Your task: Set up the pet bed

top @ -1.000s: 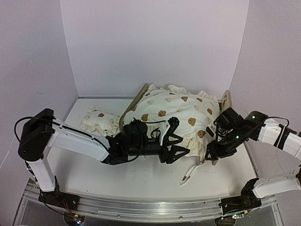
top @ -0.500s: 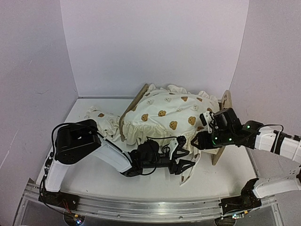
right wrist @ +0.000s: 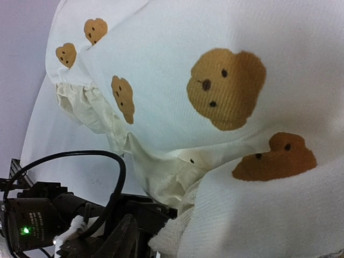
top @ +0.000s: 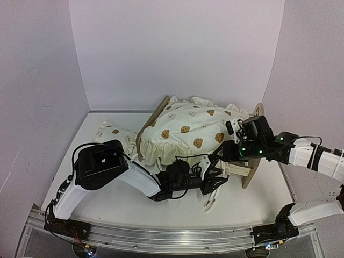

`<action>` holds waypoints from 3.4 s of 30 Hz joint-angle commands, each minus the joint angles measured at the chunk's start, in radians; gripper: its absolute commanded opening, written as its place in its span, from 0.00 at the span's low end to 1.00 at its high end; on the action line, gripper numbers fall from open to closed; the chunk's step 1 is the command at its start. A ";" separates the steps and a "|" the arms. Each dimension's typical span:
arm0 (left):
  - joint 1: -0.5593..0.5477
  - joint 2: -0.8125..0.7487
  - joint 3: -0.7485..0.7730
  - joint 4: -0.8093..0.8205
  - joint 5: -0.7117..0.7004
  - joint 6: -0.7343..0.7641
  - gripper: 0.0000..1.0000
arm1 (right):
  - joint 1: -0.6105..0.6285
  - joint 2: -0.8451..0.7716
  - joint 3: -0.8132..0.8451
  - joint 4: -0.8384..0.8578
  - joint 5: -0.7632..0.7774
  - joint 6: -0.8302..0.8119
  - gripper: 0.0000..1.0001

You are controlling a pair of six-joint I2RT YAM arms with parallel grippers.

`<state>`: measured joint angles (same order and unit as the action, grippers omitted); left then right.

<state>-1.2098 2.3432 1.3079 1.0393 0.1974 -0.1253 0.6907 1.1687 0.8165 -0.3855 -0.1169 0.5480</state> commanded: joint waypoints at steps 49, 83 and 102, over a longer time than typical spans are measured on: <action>0.096 -0.272 -0.159 0.000 -0.061 -0.059 0.00 | 0.330 0.003 -0.462 0.503 0.961 0.026 0.37; 0.131 -0.247 -0.163 0.002 -0.064 -0.116 0.00 | 0.131 0.264 0.748 -0.594 0.900 -0.929 0.00; 0.146 -0.204 -0.167 0.020 -0.014 -0.167 0.00 | 0.090 0.120 0.738 -0.516 0.838 -1.547 0.02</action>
<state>-1.0752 2.1231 1.1316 1.0557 0.1646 -0.2722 0.7929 1.3655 1.5337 -0.9936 0.6926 -0.8642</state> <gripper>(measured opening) 0.022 0.054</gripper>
